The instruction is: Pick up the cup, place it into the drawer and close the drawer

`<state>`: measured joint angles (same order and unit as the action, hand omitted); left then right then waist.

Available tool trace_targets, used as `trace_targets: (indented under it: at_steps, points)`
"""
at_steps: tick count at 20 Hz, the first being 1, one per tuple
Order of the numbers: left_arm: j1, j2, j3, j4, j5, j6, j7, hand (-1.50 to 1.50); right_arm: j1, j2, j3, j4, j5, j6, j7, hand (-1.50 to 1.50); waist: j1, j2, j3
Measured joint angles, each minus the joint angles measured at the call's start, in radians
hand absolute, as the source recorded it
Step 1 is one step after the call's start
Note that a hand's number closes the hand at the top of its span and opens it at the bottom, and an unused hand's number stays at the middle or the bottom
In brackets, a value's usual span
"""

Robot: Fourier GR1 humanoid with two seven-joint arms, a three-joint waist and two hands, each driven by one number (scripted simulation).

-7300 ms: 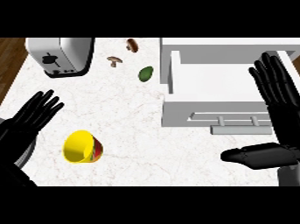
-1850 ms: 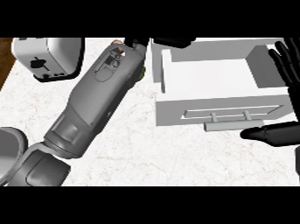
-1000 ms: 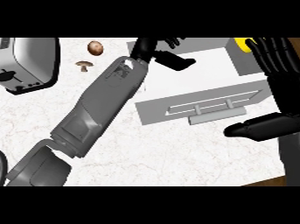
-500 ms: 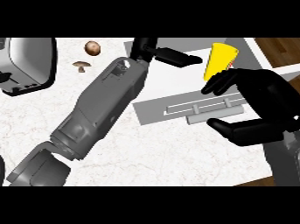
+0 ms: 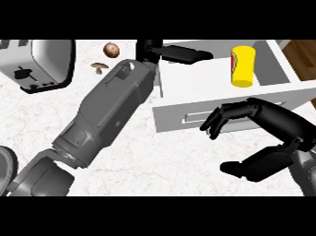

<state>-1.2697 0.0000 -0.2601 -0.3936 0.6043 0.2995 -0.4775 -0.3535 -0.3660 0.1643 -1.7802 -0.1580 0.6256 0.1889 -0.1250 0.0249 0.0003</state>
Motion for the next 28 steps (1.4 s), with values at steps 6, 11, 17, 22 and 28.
trace_targets:
  at_steps: [6,11,17,22,28]
  points:
    - [0.012,0.0,0.024,-0.002,0.04,-0.008,-0.024,-1.5,0.036,-0.005,0.081,0.047,0.296,-0.092,-0.05,-1.5,0.071,-0.01,0.0]
    - [0.073,0.004,0.036,-0.024,0.047,-0.053,-0.063,-1.5,0.037,0.015,0.144,0.25,0.483,-0.181,-0.161,-1.5,0.12,-0.013,0.001]
    - [0.164,0.031,0.044,-0.088,0.049,-0.095,-0.091,-1.5,-0.069,0.065,0.195,0.596,0.632,-0.265,-0.28,1.5,0.17,-0.015,0.001]
    - [0.24,0.068,0.037,-0.155,0.048,-0.133,-0.083,-1.5,-0.196,0.09,0.142,0.87,0.678,-0.362,-0.403,1.5,0.206,-0.017,-0.001]
    - [0.306,0.117,0.036,-0.227,0.058,-0.183,-0.057,-1.5,-0.348,0.066,0.021,1.096,0.647,-0.435,-0.538,1.5,0.246,-0.005,0.004]
